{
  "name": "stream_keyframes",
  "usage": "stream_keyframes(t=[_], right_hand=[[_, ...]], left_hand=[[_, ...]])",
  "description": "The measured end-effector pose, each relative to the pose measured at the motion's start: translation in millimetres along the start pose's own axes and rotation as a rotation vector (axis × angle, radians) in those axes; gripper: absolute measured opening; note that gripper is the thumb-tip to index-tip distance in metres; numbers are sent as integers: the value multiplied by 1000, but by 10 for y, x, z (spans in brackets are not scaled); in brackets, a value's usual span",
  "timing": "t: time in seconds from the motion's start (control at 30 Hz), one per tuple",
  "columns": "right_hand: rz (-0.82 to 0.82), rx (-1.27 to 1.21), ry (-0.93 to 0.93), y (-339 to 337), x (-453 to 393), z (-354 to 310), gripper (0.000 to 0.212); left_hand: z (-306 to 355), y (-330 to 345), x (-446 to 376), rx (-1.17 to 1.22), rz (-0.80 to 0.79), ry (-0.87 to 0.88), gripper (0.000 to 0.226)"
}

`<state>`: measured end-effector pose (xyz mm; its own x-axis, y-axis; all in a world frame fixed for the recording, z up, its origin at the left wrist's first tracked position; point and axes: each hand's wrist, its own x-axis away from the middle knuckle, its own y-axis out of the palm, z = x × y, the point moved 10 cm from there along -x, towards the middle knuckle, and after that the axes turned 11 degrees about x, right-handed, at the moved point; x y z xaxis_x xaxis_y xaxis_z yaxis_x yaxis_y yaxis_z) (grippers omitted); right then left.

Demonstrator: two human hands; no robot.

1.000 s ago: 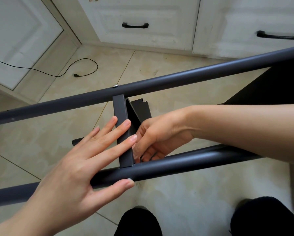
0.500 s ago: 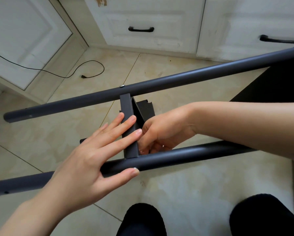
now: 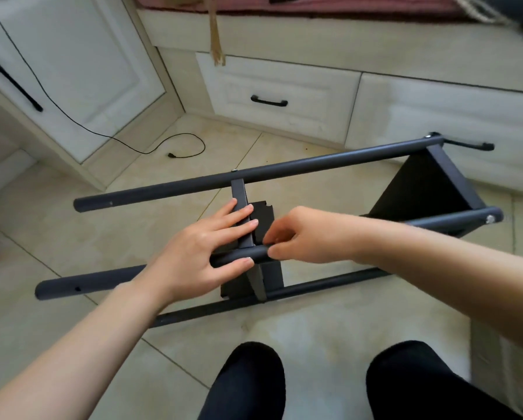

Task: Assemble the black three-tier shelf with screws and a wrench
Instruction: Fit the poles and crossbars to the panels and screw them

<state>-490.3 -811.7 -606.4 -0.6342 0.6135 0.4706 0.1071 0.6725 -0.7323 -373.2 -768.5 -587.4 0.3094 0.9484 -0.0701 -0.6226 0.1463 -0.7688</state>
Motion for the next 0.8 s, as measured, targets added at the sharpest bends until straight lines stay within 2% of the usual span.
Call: stream_keyframes(t=[0.1,0.27,0.37,0.47,0.53,0.63,0.7,0.8], right_hand=[[68,34,-5,47,114,26,35],[207,4,14,14,195,89,30],[267,6,28,-42,205,86,27],[275,-8,39,-50,202,97,25],[287,11,32,-46,210,85,24],[295,-1,30,-48,218,86,23],[301,-5,25,-57,218,85,22],[311,-5,18,-58,219,84,21]], left_hand=[[98,16,-14,-62,15,45,57],[266,-8,112,-183,128,73,52],[341,-39,302,-147,281,11,40],[408,-99,616,-2,488,-19,30],[342,-111,819,198,602,-117,23],[-46,70,1029,649,686,-476,14],[-305,228,1138,1032,794,-682,13],[-419,389,1122,1540,946,-767,20]])
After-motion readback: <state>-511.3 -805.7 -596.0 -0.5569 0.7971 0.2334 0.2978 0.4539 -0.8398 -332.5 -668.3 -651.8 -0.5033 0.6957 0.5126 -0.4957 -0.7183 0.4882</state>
